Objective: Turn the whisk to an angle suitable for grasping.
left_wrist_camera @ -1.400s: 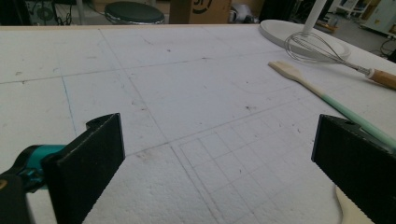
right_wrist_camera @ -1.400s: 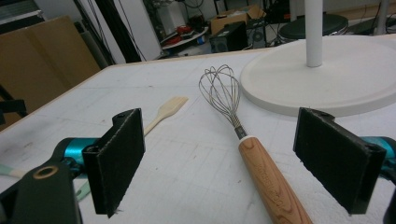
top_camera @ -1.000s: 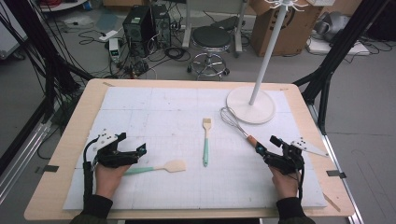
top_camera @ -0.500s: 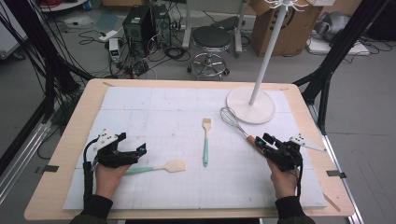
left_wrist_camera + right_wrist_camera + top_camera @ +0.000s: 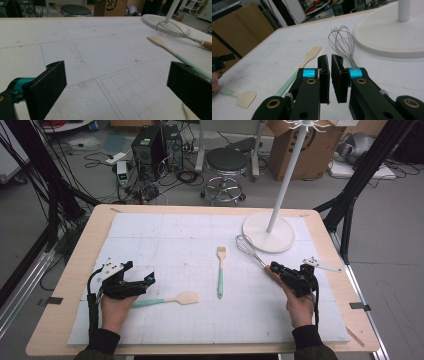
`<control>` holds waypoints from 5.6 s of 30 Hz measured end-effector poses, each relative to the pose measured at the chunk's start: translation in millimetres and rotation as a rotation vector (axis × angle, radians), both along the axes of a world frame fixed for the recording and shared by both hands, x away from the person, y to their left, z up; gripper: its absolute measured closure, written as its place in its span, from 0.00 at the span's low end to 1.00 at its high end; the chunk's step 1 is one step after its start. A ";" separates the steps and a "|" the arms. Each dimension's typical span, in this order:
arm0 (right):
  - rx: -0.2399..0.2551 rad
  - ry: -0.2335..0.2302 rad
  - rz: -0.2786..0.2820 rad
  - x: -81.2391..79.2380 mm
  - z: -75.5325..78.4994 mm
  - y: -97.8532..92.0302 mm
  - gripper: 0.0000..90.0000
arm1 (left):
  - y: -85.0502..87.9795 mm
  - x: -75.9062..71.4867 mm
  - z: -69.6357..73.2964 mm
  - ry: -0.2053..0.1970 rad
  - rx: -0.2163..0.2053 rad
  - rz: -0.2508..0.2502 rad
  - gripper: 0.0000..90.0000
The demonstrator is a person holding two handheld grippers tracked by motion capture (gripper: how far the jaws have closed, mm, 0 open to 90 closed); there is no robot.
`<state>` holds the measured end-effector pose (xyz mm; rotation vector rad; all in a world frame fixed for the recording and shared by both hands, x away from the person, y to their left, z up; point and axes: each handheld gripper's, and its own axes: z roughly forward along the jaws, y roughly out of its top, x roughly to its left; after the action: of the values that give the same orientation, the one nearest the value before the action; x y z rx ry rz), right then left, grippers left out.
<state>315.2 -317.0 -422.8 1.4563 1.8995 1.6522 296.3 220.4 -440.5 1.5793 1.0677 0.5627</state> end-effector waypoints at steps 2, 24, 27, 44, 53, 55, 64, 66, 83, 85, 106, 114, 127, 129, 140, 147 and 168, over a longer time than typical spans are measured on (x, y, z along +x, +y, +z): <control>-0.018 0.016 0.002 8.5 0.1 7.2 0.98 | -0.2 0.2 -0.2 0.000 0.001 0.002 0.04; -0.013 0.319 -0.168 95.9 -9.8 21.8 1.00 | -1.8 0.6 0.3 -0.013 -0.003 -0.006 0.04; -0.018 0.354 -0.165 100.9 -11.9 26.4 1.00 | -2.6 0.5 0.6 -0.017 -0.001 -0.007 0.04; -0.122 0.433 -0.105 96.6 -23.5 45.7 1.00 | -5.5 -1.2 2.7 -0.017 0.004 -0.021 0.04; -0.143 0.432 -0.075 88.3 -19.5 61.8 1.00 | -6.6 -3.3 4.4 -0.023 0.011 -0.025 0.04; -0.135 0.442 -0.072 86.6 -18.3 61.9 1.00 | -6.8 -3.2 4.2 -0.021 0.011 -0.027 0.04; -0.195 0.456 -0.029 74.8 -15.3 74.5 1.00 | -8.7 -5.2 5.7 -0.025 0.014 -0.027 0.04; -0.199 0.442 -0.018 71.5 -12.3 77.4 1.00 | -9.6 -5.0 5.3 -0.026 0.017 -0.030 0.04; -0.087 0.415 0.002 50.8 -20.3 64.9 1.00 | -9.8 -4.9 5.3 -0.022 0.023 -0.029 0.04; -0.084 0.392 0.008 47.1 -15.1 65.3 1.00 | -9.9 -4.9 5.3 -0.021 0.022 -0.029 0.04; -0.008 0.285 -0.128 -65.5 -13.7 -29.3 1.00 | -12.2 -5.4 5.1 -0.020 0.027 -0.033 0.04; -0.007 0.335 -0.182 -84.8 -31.5 -53.6 1.00 | -13.1 -5.3 4.8 -0.019 0.027 -0.038 0.04; -0.048 0.375 -0.180 -71.9 -37.7 -42.9 1.00 | -12.6 -5.6 5.1 -0.021 0.028 -0.036 0.04; -0.049 0.371 -0.178 -72.3 -37.6 -43.2 1.00 | -12.7 -5.6 5.2 -0.021 0.029 -0.036 0.04; -0.034 0.379 -0.218 -64.5 -36.4 -53.9 1.00 | -12.8 -5.4 4.8 -0.018 0.031 -0.036 0.04; -0.012 0.328 -0.236 -44.4 -18.5 -53.4 1.00 | -14.4 -4.8 4.4 -0.016 0.032 -0.039 0.04; 0.011 0.475 -0.205 68.8 -21.2 -8.3 1.00 | -13.8 -5.0 4.7 -0.024 0.025 -0.044 0.04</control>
<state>384.0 -325.2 -444.1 2.1150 1.8705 1.3088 291.3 206.5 -435.9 1.6099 1.0092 0.5662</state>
